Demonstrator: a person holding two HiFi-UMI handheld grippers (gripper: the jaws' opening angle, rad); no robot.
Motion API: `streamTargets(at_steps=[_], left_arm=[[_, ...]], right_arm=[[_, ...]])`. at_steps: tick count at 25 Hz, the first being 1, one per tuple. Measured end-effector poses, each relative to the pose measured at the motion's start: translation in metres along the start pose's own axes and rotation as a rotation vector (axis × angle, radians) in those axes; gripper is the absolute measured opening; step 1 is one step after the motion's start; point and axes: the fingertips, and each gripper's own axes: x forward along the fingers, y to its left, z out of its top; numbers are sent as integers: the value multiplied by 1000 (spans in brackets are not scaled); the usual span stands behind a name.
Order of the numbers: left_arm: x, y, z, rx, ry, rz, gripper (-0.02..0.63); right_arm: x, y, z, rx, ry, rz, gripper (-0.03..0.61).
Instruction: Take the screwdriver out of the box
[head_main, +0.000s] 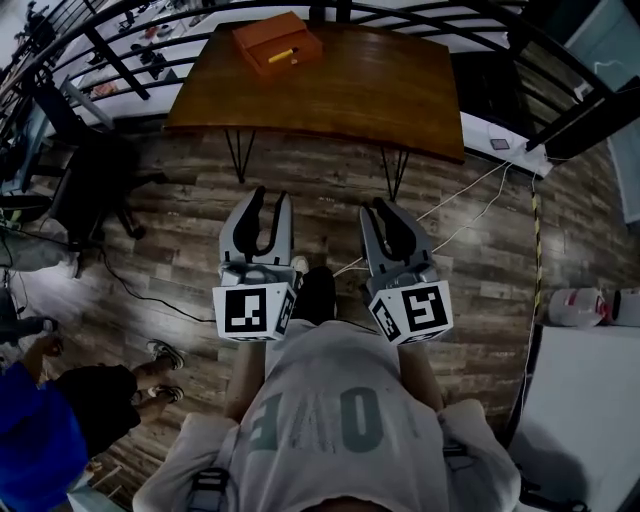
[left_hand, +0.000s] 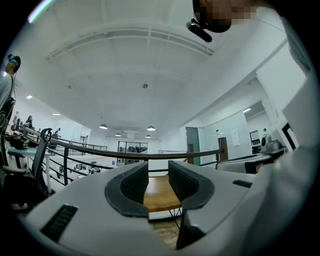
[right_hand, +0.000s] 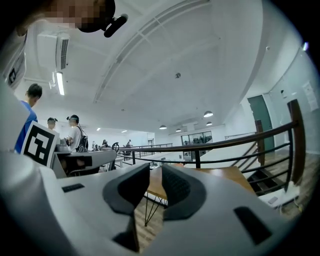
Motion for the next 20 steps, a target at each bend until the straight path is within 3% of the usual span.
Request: streamTargets(at_steps=[13, 20], left_arm=[[44, 14, -1, 40, -25, 16, 123], [84, 19, -11, 49, -12, -30, 123]], right_arm=[[30, -31, -10, 18, 1, -12, 69], [65, -45, -15, -1, 26, 13, 87]])
